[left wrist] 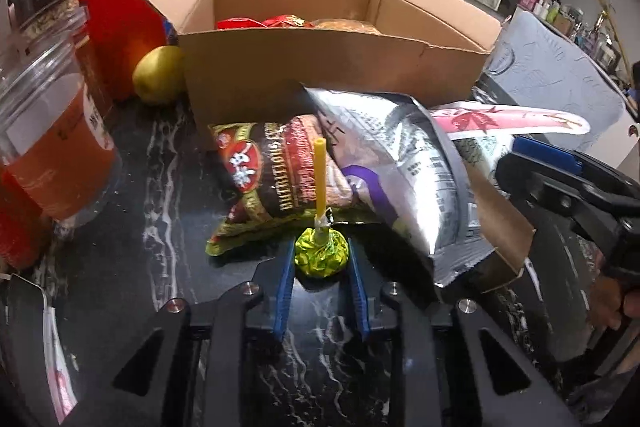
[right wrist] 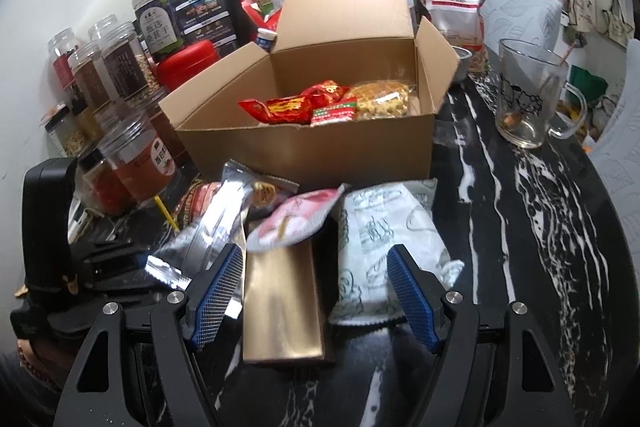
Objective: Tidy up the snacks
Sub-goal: 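Grasp the green-wrapped lollipop with the left gripper while the right grasps the pink popsicle packet, then lift the lollipop and pink packet and carry both over the box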
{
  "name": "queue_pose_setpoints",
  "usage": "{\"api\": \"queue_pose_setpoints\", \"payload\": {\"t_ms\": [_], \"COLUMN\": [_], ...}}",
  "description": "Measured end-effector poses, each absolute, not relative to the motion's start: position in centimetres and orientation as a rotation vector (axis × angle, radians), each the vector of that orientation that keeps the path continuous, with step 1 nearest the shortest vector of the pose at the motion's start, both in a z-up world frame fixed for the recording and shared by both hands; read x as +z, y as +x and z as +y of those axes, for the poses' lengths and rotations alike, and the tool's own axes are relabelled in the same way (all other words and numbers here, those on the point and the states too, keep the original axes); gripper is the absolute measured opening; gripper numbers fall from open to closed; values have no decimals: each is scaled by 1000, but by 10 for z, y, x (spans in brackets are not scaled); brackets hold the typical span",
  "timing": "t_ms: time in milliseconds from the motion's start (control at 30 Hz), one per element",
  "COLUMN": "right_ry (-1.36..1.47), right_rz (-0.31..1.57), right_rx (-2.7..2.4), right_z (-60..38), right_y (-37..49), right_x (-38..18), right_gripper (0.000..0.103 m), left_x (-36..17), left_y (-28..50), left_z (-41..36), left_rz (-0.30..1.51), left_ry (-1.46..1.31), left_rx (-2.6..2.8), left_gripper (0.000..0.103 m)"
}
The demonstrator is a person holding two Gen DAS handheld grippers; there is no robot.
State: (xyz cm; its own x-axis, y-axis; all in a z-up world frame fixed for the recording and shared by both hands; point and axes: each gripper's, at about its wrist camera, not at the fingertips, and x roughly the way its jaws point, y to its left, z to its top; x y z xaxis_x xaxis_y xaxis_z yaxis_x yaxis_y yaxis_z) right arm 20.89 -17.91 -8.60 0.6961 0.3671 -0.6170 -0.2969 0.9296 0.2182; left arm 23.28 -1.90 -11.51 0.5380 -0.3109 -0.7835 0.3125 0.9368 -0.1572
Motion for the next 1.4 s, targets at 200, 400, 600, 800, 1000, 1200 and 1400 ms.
{"api": "queue_pose_setpoints", "payload": {"t_ms": [200,400,600,800,1000,1200,1400], "right_ry": [132,125,124,132,128,140,149], "right_rz": [695,672,672,642,610,582,556], "right_rx": [396,388,358,358,351,349,352], "right_z": [-176,-167,-164,-166,-170,-178,-185], "right_y": [224,237,244,236,220,197,167], "right_x": [-86,-87,-91,-88,-79,-67,-56], "right_gripper": [75,70,34,30,30,30,30], "left_x": [-110,-107,-108,-103,-94,-80,-65], "left_y": [229,220,215,209,196,178,162], "left_z": [-12,-4,0,10,12,12,9], "left_rz": [923,920,917,902,878,844,808], "left_ry": [-43,-73,-89,-97,-96,-95,-94], "left_rx": [-358,-348,-340,-330,-327,-329,-343], "left_gripper": [25,25,25,25,25,25,25]}}
